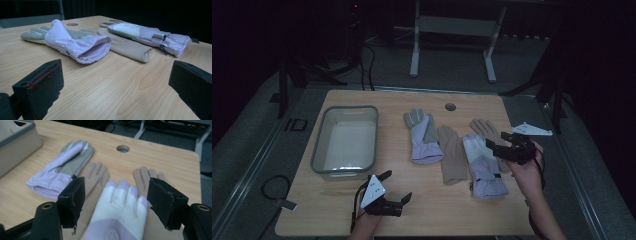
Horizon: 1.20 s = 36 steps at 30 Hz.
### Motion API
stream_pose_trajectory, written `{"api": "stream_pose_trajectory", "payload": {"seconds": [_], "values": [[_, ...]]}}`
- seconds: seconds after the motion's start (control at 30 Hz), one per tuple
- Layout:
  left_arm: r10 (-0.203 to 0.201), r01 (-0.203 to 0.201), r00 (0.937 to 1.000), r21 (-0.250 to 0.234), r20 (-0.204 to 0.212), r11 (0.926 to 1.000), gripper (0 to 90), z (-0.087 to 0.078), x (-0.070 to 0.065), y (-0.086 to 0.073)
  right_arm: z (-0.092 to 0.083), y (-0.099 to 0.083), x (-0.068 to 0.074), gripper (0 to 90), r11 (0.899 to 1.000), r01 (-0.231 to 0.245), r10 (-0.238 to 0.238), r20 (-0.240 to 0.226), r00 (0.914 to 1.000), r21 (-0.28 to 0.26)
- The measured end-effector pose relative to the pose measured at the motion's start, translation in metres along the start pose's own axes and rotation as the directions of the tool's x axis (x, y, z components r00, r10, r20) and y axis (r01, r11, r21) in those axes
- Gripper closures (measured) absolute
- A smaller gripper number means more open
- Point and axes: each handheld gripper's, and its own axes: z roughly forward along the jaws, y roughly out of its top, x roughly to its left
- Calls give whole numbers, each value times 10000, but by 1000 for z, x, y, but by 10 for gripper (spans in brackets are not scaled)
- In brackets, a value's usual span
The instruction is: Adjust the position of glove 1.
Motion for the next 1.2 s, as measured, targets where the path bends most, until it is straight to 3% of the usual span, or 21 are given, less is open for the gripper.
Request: {"api": "stream_pose_trajectory", "payload": {"seconds": [0.67, 1.2], "values": [[38, -38, 10000, -89, 68, 10000, 0, -1, 0, 0, 59, 36, 46, 356, 9921, 1088, -1020, -1037, 9894, 619], [13, -12, 9999, -79, 106, 10000, 0, -1, 0, 0, 114, 52, 77, 382, 9791, 1688, -1521, -1419, 9781, 1138]]}}
